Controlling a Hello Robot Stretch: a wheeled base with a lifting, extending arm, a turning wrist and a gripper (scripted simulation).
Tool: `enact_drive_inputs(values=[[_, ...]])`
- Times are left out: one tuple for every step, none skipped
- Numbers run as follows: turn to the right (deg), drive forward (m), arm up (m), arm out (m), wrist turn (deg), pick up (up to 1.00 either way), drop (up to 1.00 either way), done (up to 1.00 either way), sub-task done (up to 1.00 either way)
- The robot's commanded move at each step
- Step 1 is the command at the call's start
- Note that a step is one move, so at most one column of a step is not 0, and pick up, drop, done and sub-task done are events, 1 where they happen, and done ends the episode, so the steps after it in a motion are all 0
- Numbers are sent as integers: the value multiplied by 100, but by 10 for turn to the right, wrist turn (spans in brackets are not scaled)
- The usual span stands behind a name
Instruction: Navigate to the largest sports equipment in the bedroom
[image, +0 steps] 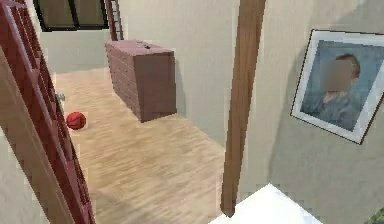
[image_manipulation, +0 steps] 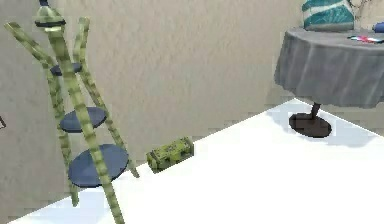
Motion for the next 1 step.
enact_drive_inputs(values=[[0, 75, 0, 0, 0, 0, 0, 0, 0]])
